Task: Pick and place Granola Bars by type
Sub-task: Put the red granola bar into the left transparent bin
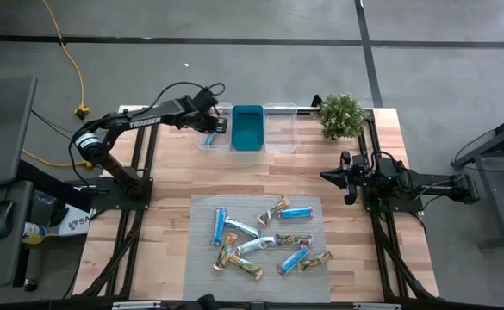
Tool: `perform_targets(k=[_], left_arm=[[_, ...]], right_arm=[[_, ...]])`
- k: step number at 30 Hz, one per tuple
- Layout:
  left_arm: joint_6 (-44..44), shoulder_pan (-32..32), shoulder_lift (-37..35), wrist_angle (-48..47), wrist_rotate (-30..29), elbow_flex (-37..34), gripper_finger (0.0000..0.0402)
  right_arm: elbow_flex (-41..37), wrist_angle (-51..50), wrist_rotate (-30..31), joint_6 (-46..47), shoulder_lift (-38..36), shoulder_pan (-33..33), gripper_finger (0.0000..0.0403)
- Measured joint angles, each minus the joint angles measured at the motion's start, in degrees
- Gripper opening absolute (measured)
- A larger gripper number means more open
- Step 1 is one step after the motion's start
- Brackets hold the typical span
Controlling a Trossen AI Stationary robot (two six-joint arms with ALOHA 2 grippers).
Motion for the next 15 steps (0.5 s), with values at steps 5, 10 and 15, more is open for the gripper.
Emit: perform_targets(k=[5,10,15], left_arm=[[0.74,-0.74,0.00,1.66,-2.42,-0.54,0.0072],[3.66,-0.77,0.04,2.47,-0.34,-0.62,0.0072],[7.01,-0.77,0.04,2.41,1.60,-0.62,0.0082]], right_arm=[[0.00,0.00,-0.01,0.00,0.00,-0.01,0.0000],[0.00,0.00,-0.01,-0.01,0.00,0.01,0.0000],[0.00,0.00,-0.01,-0.01,0.00,-0.01,0.0000]])
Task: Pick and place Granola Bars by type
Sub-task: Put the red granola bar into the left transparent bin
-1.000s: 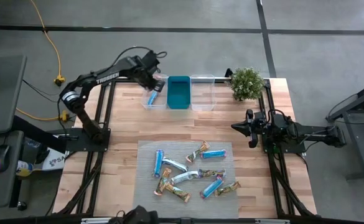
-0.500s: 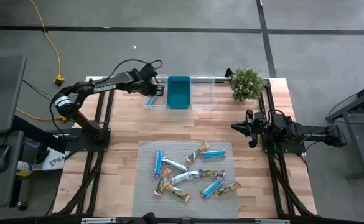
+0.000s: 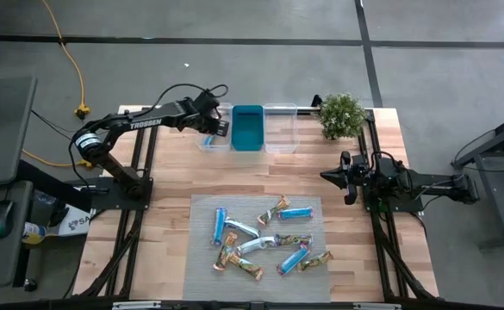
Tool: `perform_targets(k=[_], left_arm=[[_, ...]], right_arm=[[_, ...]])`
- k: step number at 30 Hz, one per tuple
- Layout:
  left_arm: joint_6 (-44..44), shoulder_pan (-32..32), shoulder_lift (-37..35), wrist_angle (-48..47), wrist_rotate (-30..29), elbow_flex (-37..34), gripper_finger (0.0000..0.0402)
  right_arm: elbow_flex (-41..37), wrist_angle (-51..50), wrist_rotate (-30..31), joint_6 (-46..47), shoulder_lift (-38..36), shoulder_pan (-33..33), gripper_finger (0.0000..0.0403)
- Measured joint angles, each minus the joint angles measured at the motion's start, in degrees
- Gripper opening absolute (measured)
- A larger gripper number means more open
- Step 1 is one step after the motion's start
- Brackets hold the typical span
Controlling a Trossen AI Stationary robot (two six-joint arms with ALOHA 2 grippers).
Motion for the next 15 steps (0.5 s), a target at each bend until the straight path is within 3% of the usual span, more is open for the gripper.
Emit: perform_targets(k=[4,12,15], left_arm=[[3.63,-0.82,0.00,0.37,0.15,0.00,0.0127],[6.48,-2.25,0.00,4.45,1.04,0.00,0.0259],[9.48,-2.95,0.00,8.56,4.31,0.02,0.0294]], right_arm=[[0.00,0.00,0.01,0.02,0.00,0.00,0.0000],[0.00,0.00,-0.01,0.00,0.00,0.00,0.0000],[0.00,0.00,0.01,0.01,0.00,0.01,0.0000]])
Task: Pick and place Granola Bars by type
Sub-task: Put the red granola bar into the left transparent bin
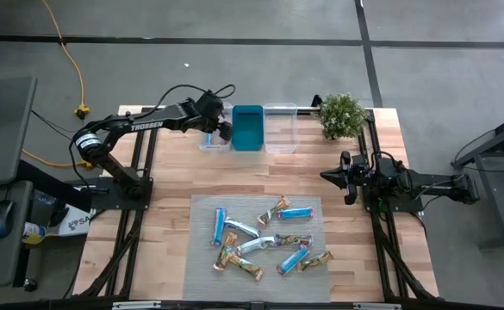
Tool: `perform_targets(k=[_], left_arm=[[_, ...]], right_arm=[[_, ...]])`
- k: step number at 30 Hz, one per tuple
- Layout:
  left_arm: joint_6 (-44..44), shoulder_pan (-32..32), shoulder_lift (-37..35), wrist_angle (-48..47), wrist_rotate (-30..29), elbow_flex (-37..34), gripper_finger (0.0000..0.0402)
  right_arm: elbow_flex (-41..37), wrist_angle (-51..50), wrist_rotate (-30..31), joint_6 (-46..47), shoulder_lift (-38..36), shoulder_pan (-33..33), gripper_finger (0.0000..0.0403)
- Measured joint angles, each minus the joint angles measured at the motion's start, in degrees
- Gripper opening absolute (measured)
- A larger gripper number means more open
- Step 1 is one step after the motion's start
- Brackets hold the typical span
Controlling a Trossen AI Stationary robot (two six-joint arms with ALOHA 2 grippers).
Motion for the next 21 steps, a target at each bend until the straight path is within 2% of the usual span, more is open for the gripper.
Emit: perform_targets(k=[5,17,21], left_arm=[[0.94,-3.36,0.00,4.35,1.67,0.00,0.0315],[1.70,-19.39,0.02,14.43,1.71,0.00,0.0316],[1.56,-22.95,0.02,17.81,2.24,0.07,0.0316]], right_arm=[[0.00,0.00,-0.01,-0.01,0.00,-0.01,0.0000],[0.00,0.00,0.00,-0.01,0.00,0.00,0.0000],[0.00,0.00,-0.01,0.01,0.00,-0.01,0.0000]])
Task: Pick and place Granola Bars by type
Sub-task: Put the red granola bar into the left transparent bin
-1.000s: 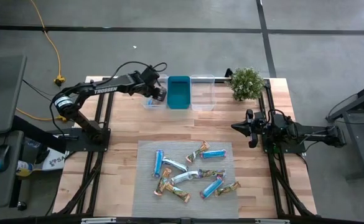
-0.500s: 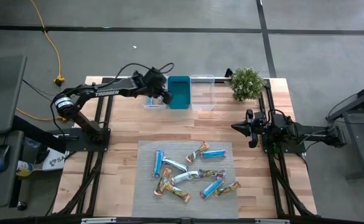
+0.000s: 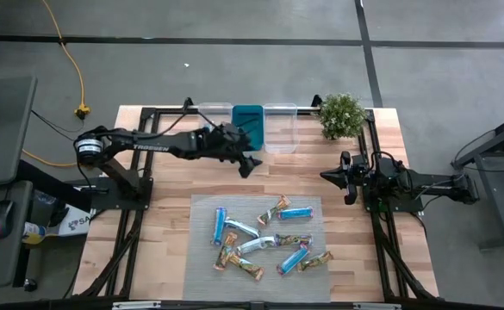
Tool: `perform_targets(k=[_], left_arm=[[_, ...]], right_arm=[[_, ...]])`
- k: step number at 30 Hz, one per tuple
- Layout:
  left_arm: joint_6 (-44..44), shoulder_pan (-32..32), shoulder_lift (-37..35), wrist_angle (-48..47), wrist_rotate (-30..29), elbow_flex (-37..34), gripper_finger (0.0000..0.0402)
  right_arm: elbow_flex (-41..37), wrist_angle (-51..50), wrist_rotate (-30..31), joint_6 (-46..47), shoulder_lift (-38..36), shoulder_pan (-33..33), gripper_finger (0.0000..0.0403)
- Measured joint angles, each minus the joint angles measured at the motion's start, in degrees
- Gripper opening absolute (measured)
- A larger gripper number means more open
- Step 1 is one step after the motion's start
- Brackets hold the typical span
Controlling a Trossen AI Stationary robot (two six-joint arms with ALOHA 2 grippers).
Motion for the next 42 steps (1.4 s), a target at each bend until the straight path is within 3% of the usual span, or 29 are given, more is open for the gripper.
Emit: perform_targets(k=[8,16,19,28,35,42], left_arm=[[4.53,-5.94,0.00,8.75,8.29,0.10,0.0316],[16.52,-9.93,0.66,-3.94,7.08,10.01,0.0301],[21.57,-10.90,2.40,-11.18,6.29,15.08,0.0286],[33.16,-14.69,11.18,-21.20,6.71,29.89,0.0255],[34.65,-15.77,18.31,-21.15,9.39,33.47,0.0248],[34.72,-16.39,21.69,-19.97,7.91,33.35,0.0248]], right_arm=[[0.00,0.00,0.02,0.00,0.00,0.00,0.0000],[0.00,0.01,0.00,-0.01,0.00,0.00,0.0000],[0.00,0.01,0.01,-0.01,0.01,0.02,0.0000],[0.00,0.00,0.00,-0.02,0.28,0.00,0.0000],[0.00,0.02,0.02,-0.02,0.35,0.00,0.0000],[0.00,0.00,0.02,-0.01,0.31,0.01,0.0000]])
